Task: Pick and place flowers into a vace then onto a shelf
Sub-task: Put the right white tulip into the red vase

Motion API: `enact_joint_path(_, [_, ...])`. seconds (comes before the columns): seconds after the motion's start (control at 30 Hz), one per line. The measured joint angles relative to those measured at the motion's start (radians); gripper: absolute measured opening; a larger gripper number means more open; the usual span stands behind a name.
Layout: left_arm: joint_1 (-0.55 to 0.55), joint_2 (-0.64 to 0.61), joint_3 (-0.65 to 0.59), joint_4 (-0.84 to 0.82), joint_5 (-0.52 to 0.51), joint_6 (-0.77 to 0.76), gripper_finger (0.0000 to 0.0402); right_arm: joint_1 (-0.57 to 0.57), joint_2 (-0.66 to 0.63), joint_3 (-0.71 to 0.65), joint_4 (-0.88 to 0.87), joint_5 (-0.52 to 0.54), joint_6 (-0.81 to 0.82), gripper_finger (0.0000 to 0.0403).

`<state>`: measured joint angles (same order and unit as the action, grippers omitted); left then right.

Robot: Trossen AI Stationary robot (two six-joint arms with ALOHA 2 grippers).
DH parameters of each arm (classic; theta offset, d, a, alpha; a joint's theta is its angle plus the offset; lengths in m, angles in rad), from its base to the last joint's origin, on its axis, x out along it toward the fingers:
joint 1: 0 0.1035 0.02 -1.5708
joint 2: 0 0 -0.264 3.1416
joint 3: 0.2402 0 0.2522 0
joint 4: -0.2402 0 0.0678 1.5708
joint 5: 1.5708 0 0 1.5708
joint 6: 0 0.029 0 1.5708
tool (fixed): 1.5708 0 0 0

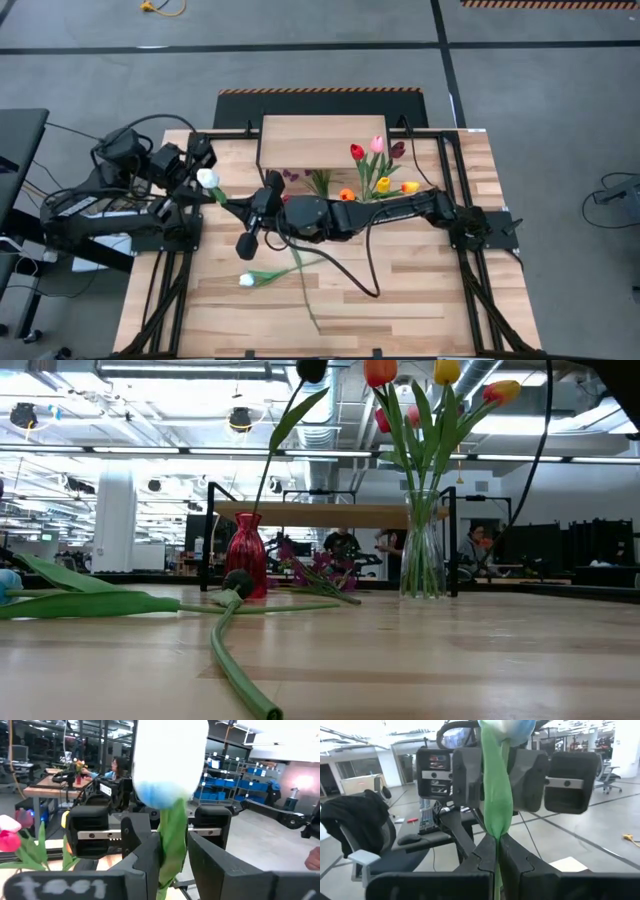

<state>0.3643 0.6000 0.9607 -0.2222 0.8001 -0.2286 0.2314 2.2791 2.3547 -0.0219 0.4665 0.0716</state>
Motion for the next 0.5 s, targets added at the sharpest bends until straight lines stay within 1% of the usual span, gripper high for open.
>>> enact_joint_path(0.17, [-0.033,0.025,0.0,-0.002,0.0,0.009,0.0085,0.002,0.0,0.0,-0.001,0.0,0.0,0.0])
enact_joint_path(0.3, [-0.049,0.03,0.0,-0.003,-0.004,0.054,0.0063,0.001,0.0,0.0,-0.003,-0.006,0.0,0.0006])
enact_joint_path(0.43, [-0.052,0.023,0.0,-0.002,-0.026,0.088,0.0015,0.002,0.0,0.0,-0.015,-0.02,0.0,0.0039])
enact_joint_path(0.5, [-0.052,0.019,0.0,0.006,-0.042,0.101,0.0008,0.003,-0.001,0.0,-0.027,-0.02,0.0,0.0062])
